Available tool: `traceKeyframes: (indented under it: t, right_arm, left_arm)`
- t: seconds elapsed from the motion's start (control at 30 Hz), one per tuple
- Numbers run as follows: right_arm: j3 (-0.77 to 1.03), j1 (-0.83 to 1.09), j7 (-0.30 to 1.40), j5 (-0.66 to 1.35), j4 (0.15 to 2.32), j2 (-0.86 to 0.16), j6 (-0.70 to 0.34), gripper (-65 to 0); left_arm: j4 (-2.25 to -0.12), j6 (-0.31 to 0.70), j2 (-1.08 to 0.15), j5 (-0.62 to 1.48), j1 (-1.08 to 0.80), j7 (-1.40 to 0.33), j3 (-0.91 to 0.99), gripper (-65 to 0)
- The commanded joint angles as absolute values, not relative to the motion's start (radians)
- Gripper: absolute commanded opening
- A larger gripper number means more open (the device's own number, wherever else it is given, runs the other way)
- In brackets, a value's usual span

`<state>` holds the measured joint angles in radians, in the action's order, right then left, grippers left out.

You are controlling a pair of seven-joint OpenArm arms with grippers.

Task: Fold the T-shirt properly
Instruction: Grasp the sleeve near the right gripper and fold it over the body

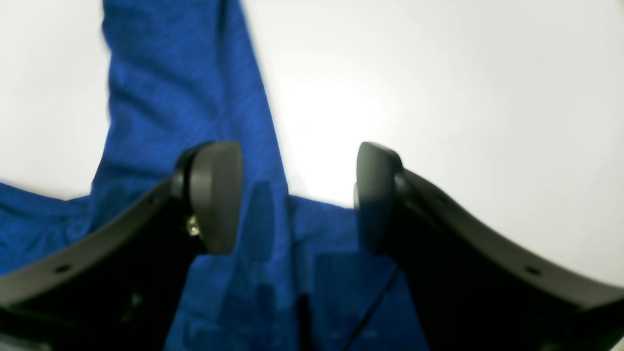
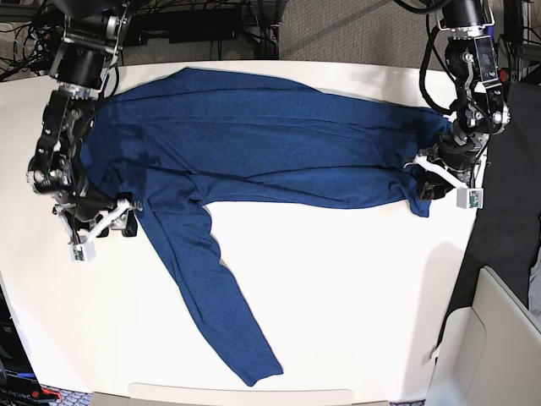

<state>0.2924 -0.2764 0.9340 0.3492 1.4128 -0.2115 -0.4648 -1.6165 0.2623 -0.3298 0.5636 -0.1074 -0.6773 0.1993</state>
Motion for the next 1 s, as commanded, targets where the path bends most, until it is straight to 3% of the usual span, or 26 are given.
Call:
traceKeyframes:
  t: [0.0,0.53,0.6,0.73,0.77,0.97]
  right_arm:
    - [0.292,-0.325,0.911,0.348,1.402,-0.208,-0.469,-27.9]
    - [0.291,-0.464,0.837,0.059,1.073,-0.071,-0.469,-29.0]
    - [0.291,-0.46,0.837,0.059,1.058,-0.071,-0.469,-35.9]
    - [0.291,-0.44,0.837,0.062,1.063,-0.07,-0.478,-62.4]
    - [0.291,-0.435,0.839,0.062,1.066,-0.07,-0.478,-65.0]
    - [0.297,-0.335,0.932,0.165,1.273,-0.079,-0.568,-64.5]
  left_arm:
    - [-1.633,0.266,-0.343,0.573,-0.094,-0.651,0.206,-47.9]
    - [-1.633,0.266,-0.343,0.573,-0.093,-0.651,0.206,-48.0]
    - [-1.633,0.266,-0.343,0.573,-0.093,-0.651,0.206,-48.0]
    - [-1.633,0.266,-0.343,0.573,-0.093,-0.651,0.206,-48.0]
    - [-1.633,0.266,-0.343,0.573,-0.093,-0.651,0.206,-48.0]
    - [-1.633,0.266,-0.343,0.573,-0.093,-0.651,0.209,-48.1]
